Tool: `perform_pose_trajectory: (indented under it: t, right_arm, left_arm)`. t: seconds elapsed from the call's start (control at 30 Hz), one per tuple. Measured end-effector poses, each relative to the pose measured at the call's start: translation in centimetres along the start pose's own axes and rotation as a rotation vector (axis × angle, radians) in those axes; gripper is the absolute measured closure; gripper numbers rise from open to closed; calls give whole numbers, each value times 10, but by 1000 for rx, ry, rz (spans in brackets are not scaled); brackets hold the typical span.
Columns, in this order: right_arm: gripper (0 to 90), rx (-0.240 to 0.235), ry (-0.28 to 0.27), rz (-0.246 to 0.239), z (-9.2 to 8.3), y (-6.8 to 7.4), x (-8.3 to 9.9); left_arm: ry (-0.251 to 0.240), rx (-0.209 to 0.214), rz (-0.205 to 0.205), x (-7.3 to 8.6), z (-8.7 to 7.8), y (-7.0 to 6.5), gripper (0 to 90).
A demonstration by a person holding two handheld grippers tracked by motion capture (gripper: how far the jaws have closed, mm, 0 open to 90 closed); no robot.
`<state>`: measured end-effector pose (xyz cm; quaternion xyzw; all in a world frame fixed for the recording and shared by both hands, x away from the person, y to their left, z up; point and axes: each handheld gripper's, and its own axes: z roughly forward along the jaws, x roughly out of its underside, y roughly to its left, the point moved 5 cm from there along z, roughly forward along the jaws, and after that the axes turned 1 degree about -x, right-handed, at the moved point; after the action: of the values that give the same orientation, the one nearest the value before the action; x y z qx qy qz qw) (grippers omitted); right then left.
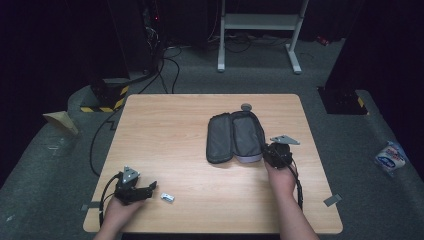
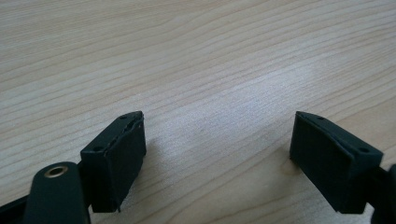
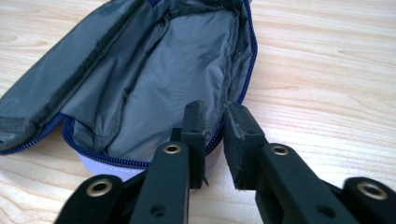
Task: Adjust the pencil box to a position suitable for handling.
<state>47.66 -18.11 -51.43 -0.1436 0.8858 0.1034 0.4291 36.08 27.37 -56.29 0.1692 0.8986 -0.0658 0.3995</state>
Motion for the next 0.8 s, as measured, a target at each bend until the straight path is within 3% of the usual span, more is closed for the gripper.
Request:
perform_pose_trajectory:
  t: [0.37, 0.8]
  right_arm:
    - [788, -7, 12, -13, -3, 4, 15]
    - [753, -76, -17, -31, -18, 31, 30]
  left_arm:
    - [1, -2, 3, 0, 0, 0, 187]
    - [0, -1, 3, 0, 0, 0, 187]
